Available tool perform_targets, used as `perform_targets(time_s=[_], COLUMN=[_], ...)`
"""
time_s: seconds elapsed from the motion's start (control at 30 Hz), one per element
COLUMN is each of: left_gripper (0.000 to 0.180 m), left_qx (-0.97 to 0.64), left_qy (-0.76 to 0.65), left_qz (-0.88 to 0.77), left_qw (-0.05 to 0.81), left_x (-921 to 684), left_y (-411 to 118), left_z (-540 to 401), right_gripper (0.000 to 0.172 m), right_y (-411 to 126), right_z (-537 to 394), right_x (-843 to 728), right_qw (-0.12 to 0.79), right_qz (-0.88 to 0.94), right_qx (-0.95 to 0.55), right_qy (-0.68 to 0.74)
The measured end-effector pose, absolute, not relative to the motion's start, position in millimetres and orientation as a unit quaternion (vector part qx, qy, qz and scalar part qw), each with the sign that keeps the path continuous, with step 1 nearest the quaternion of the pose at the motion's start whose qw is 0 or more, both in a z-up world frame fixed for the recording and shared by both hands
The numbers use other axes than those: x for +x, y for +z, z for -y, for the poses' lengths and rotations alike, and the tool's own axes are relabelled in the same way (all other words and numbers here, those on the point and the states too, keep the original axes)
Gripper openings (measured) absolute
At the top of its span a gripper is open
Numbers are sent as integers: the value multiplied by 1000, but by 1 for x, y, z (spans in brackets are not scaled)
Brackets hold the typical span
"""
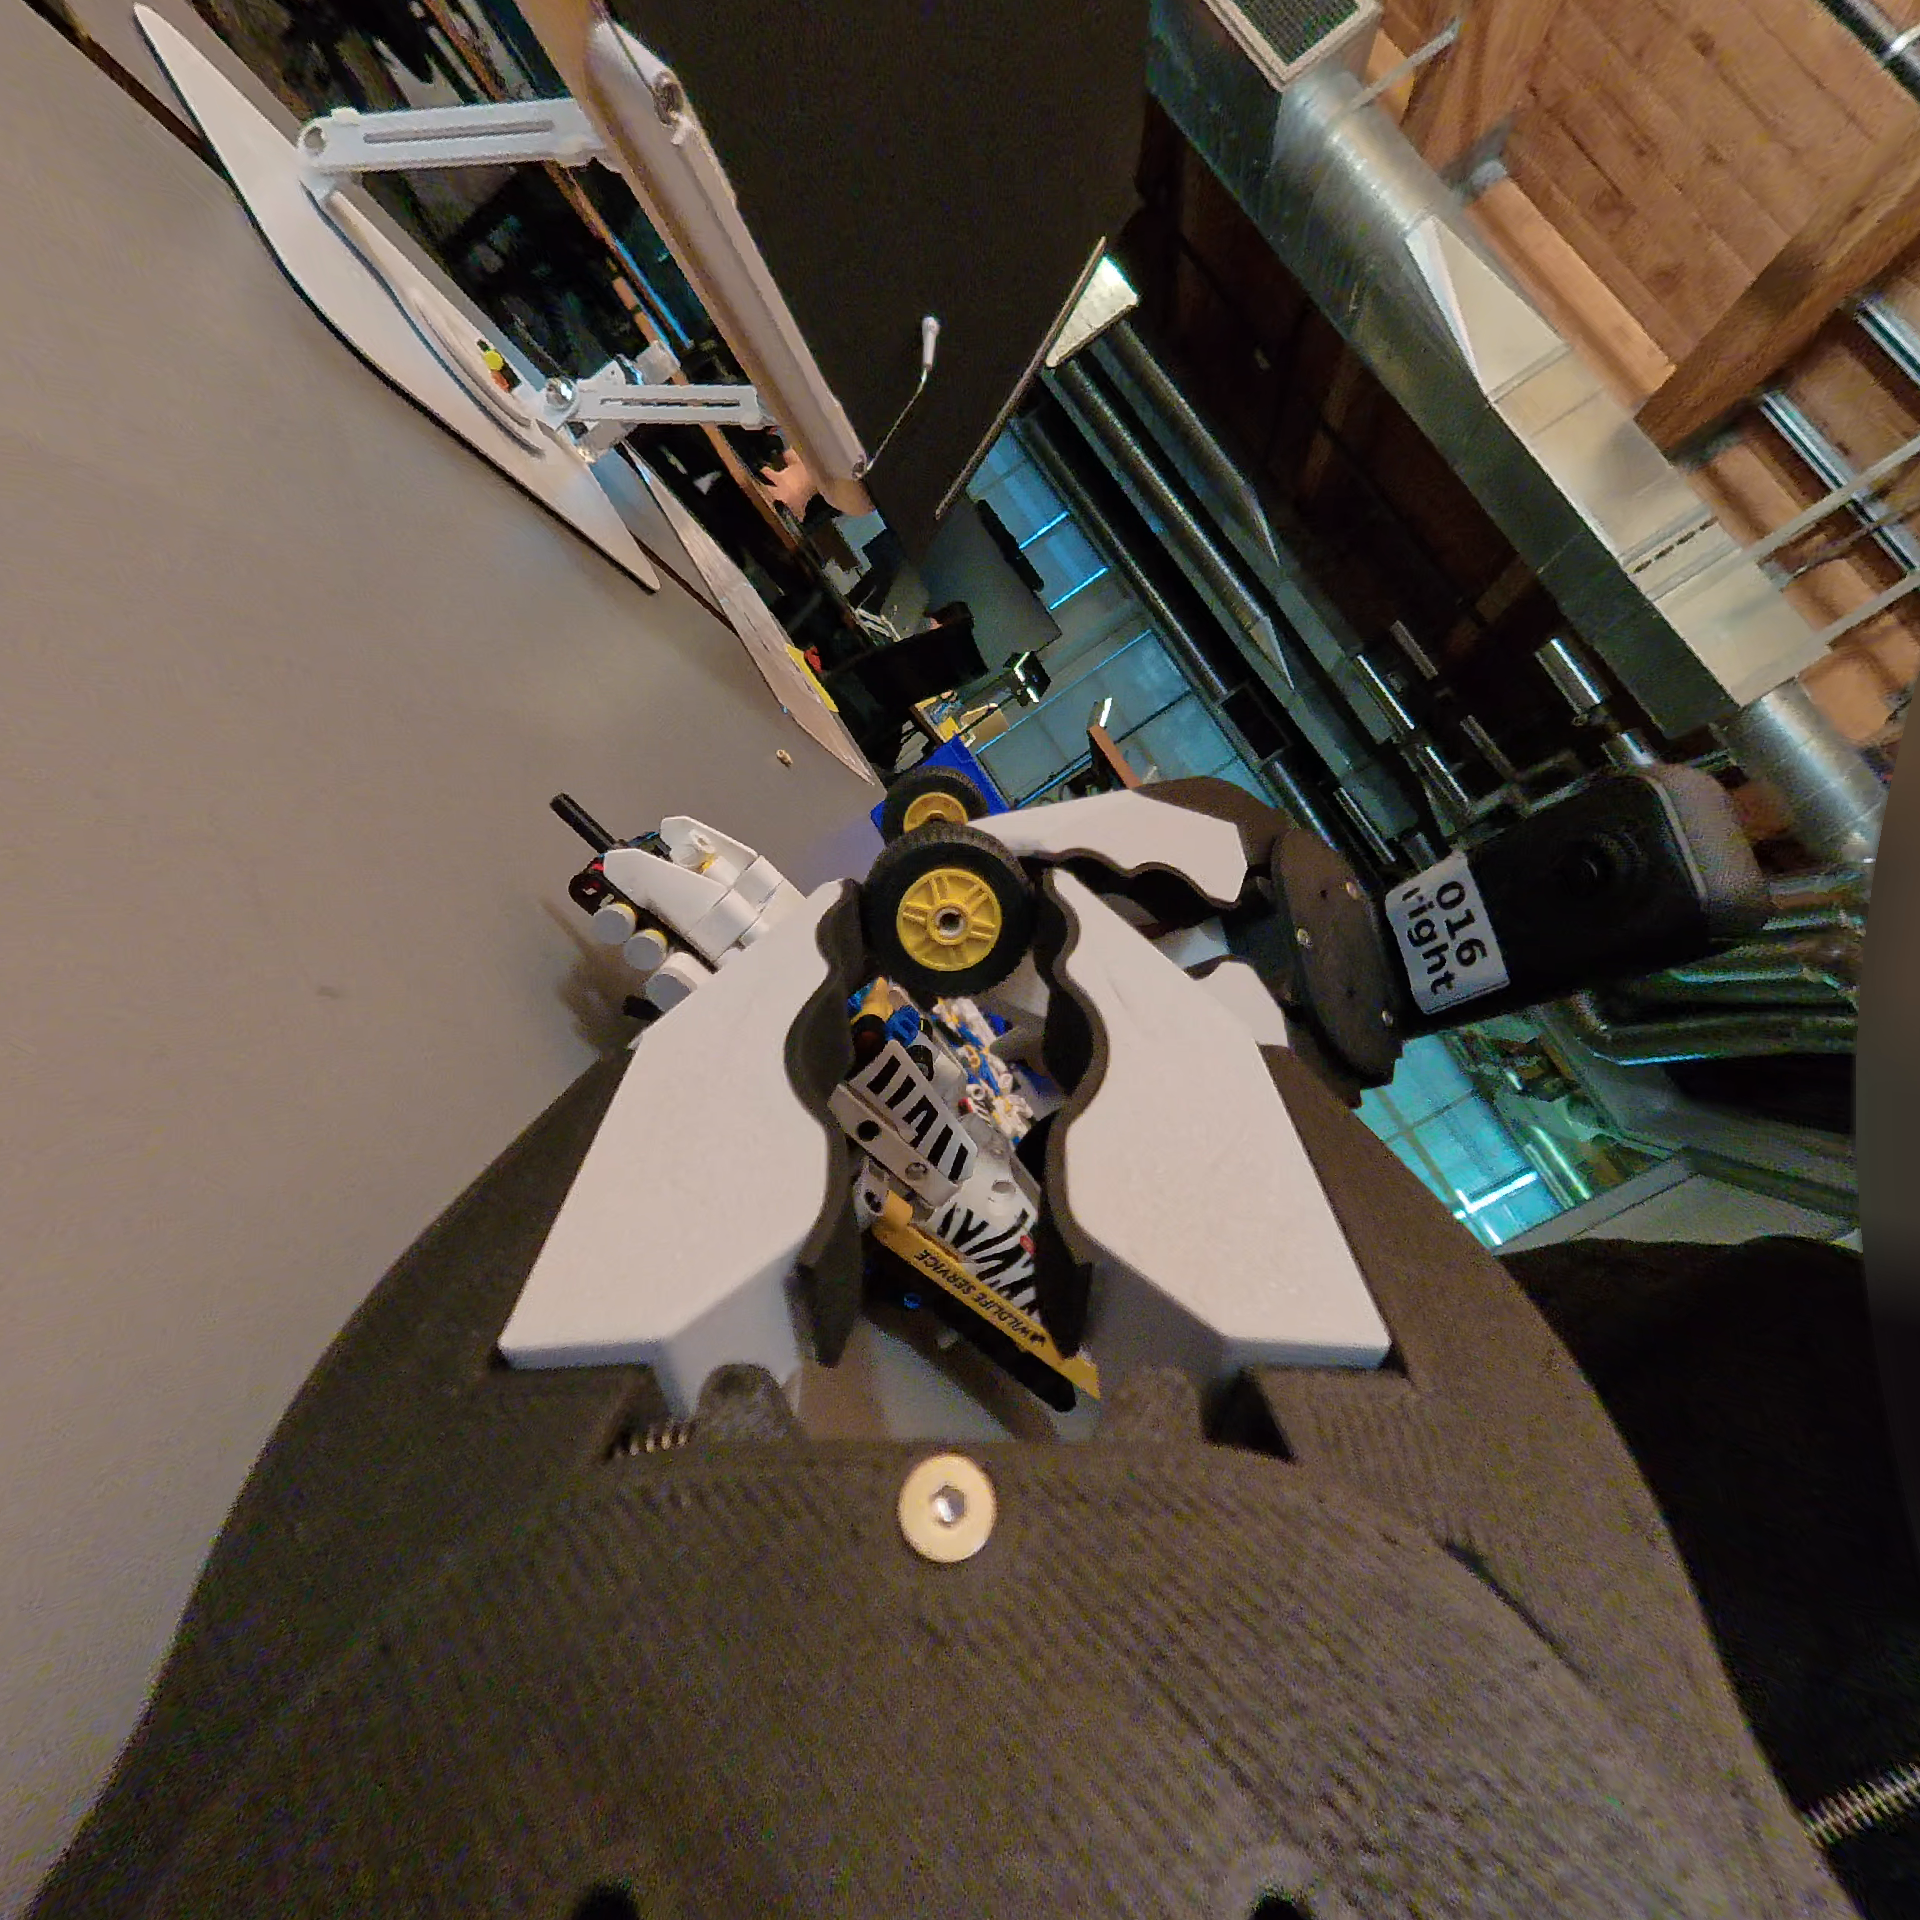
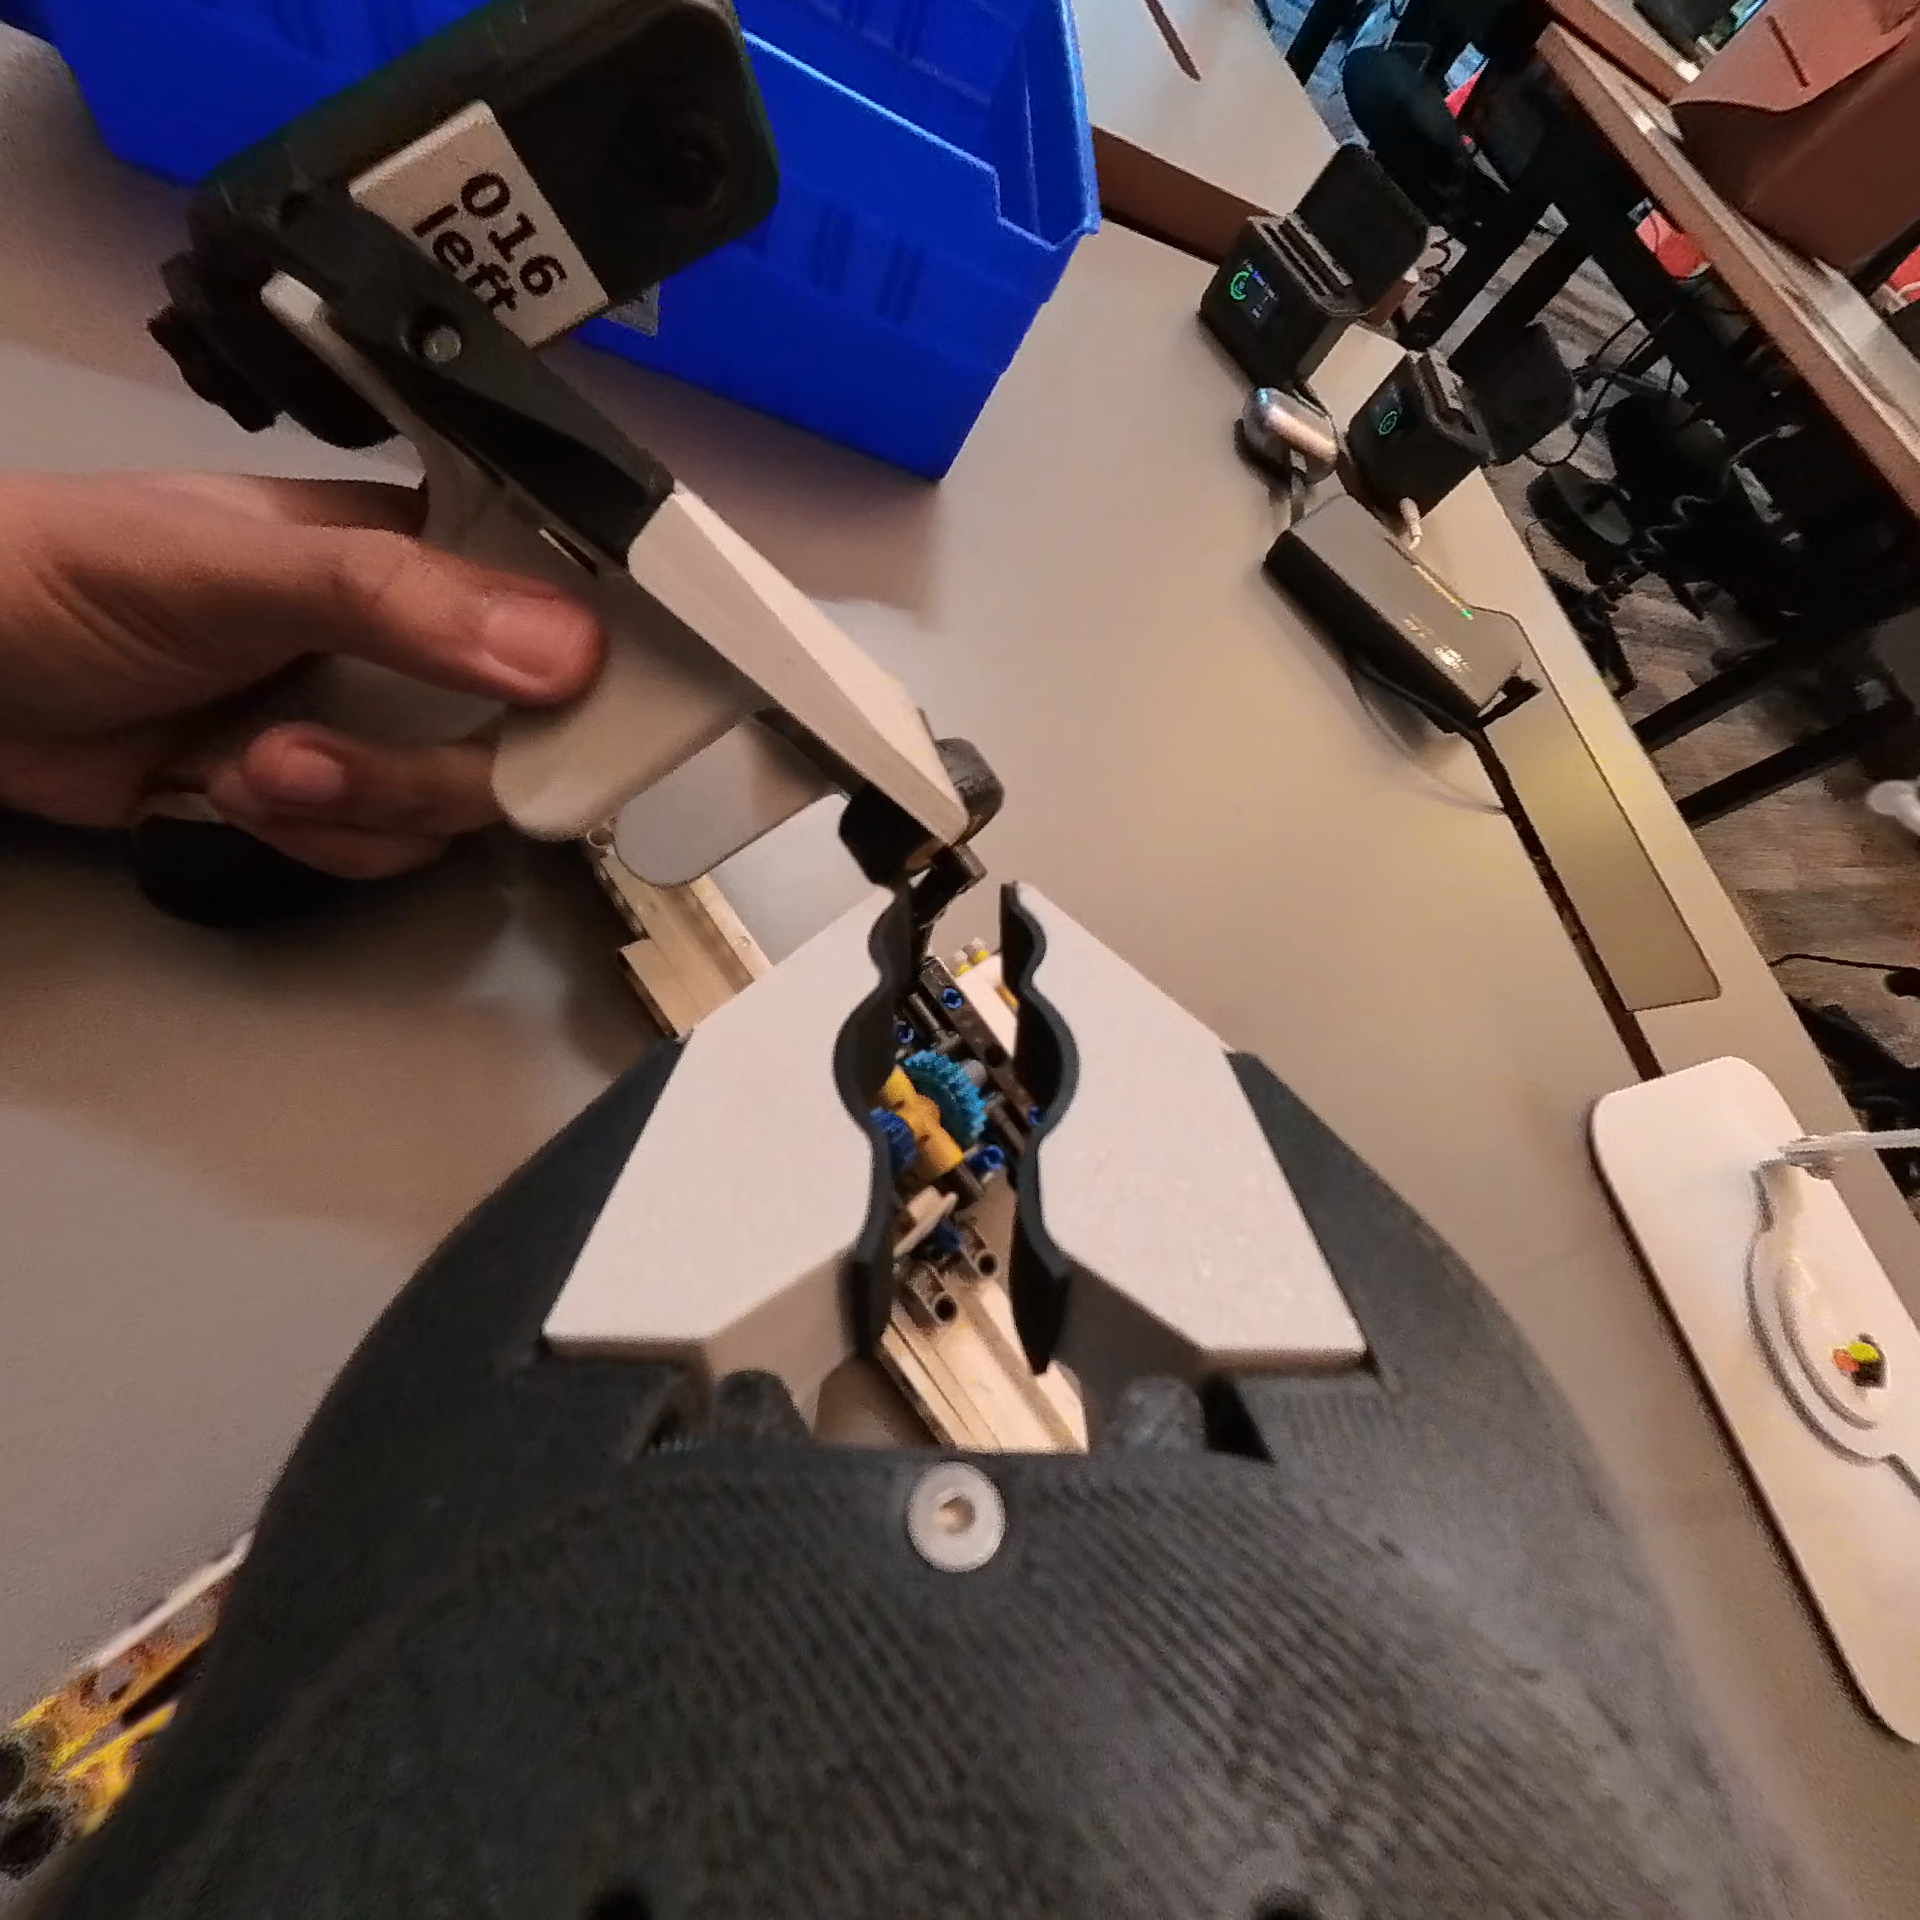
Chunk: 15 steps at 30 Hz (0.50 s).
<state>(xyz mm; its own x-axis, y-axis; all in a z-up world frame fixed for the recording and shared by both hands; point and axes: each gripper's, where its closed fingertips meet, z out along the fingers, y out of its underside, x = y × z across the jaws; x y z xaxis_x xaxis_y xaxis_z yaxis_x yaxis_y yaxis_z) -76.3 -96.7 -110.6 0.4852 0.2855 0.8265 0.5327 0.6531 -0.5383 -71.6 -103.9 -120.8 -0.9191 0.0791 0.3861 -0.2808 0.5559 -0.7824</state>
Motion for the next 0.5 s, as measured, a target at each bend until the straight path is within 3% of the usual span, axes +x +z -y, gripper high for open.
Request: perform_targets(time_s=[0.27,0.5], left_gripper=[28,26], left_qx=[-411,-419], left_qy=[-76,-79], left_qz=[498,487], left_qw=[760,762], left_x=[-72,-68], left_y=[-110,-108], left_z=[98,94], right_gripper=[9,19], right_y=[-122,-117], right_z=[105,98], right_x=[-65,-64], right_qw=[160,125], right_qz=[853,843], right_qx=[55,38], right_qy=[493,522])
